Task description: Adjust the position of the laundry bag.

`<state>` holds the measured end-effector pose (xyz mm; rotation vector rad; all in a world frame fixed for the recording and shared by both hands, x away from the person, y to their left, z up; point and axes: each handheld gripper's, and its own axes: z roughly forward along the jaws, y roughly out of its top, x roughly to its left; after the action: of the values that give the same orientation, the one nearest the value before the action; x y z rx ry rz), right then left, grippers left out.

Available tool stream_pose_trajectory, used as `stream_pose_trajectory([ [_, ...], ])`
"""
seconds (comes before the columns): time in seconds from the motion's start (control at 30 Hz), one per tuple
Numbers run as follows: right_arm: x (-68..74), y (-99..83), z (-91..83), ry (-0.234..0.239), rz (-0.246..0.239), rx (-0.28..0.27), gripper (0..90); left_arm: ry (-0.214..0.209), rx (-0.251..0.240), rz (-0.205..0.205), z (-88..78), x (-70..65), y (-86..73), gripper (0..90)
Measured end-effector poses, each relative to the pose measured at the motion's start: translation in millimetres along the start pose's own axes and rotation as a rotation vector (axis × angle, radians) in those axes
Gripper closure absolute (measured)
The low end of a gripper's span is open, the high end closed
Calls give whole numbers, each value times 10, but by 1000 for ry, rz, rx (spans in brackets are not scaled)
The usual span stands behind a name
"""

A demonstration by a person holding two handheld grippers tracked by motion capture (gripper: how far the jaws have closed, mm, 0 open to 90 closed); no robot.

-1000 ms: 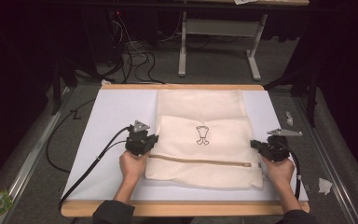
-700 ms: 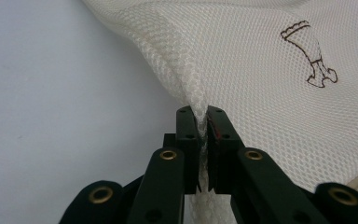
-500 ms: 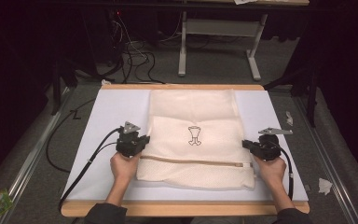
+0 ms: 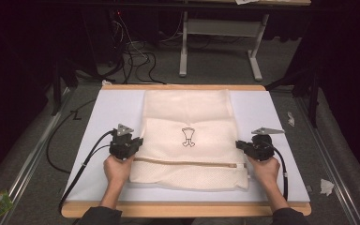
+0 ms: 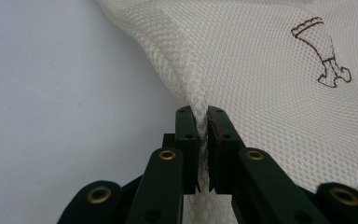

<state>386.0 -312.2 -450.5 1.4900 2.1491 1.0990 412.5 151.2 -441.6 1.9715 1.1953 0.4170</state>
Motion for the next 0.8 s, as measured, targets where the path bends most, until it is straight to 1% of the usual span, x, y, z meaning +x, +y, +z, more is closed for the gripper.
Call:
stream_pose_trajectory([
  [0.1, 40, 11, 32, -1, -2, 5, 877, 7, 6, -7, -5, 33, -22, 840],
  [0.13, 46, 15, 42, -1, -13, 6, 877, 12, 10, -9, -5, 43, -31, 840],
  [0.2, 66, 18, 62, 1, -9, 10, 876, 29, 19, 4, 6, 41, -44, 839],
  [0.27, 75, 19, 90, -7, -15, 19, 875, 36, 29, 13, 23, 36, -63, 838],
  [0.37, 95, 12, 138, -32, -47, 38, 873, 44, 31, 16, 38, 35, -85, 832],
  [0.47, 104, 6, 142, -36, -44, 36, 872, 54, 41, 28, 56, 29, -100, 828],
  [0.63, 105, -12, 169, -44, -51, 43, 869, 64, 51, 31, 81, 19, -114, 823],
  [0.8, 120, -21, 174, -53, -50, 41, 860, 80, 74, 44, 123, 9, -147, 808],
])
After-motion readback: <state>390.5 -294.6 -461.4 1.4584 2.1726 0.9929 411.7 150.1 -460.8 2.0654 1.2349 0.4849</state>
